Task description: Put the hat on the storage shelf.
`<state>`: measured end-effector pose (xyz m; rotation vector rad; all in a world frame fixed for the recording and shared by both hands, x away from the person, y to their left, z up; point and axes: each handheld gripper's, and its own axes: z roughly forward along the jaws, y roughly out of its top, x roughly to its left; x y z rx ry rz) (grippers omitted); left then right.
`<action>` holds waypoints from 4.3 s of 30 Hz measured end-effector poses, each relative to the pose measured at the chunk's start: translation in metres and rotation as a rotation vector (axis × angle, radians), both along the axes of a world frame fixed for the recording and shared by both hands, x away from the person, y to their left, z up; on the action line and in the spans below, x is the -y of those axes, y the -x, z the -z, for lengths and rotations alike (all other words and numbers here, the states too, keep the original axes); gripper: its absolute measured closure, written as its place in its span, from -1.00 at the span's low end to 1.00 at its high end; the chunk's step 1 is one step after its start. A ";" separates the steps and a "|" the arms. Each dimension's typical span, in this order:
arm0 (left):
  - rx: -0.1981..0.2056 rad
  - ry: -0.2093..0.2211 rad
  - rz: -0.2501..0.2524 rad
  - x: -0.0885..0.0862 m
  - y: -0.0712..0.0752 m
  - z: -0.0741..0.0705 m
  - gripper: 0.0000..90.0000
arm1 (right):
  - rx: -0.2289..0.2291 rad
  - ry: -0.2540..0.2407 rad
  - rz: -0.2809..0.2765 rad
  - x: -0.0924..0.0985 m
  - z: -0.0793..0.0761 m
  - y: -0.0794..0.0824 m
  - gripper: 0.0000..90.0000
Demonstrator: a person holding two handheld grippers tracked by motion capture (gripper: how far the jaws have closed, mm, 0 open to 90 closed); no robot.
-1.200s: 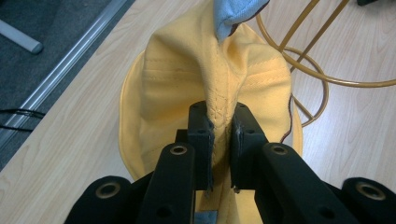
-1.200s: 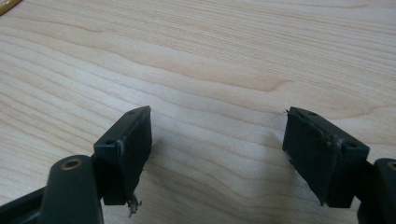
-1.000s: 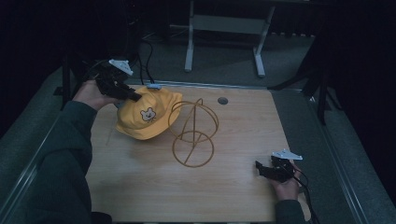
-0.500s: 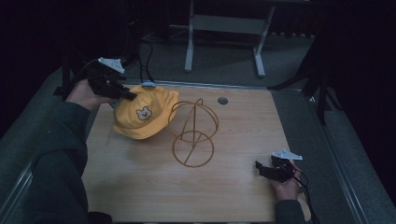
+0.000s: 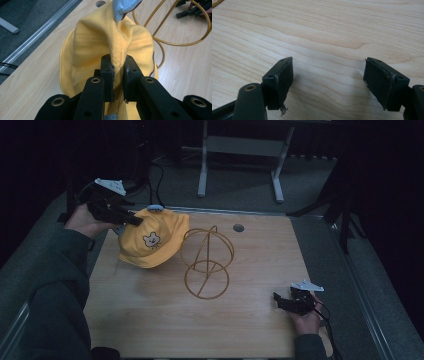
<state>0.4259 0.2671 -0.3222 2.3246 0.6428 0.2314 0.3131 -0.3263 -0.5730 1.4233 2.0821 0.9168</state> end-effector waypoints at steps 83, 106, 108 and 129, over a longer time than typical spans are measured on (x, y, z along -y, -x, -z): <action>0.077 0.098 0.199 0.022 0.035 -0.060 0.80 | 0.000 0.001 -0.002 0.000 0.000 0.000 -0.47; 0.098 0.115 0.229 0.042 0.030 -0.068 0.79 | 0.001 0.001 -0.003 0.000 0.000 0.000 -0.47; 0.101 0.124 0.225 0.041 0.031 -0.070 0.79 | 0.001 0.002 -0.003 0.000 0.000 0.000 -0.47; 0.090 0.132 0.287 0.069 0.025 -0.070 0.78 | 0.001 0.002 -0.003 0.000 0.000 0.000 -0.47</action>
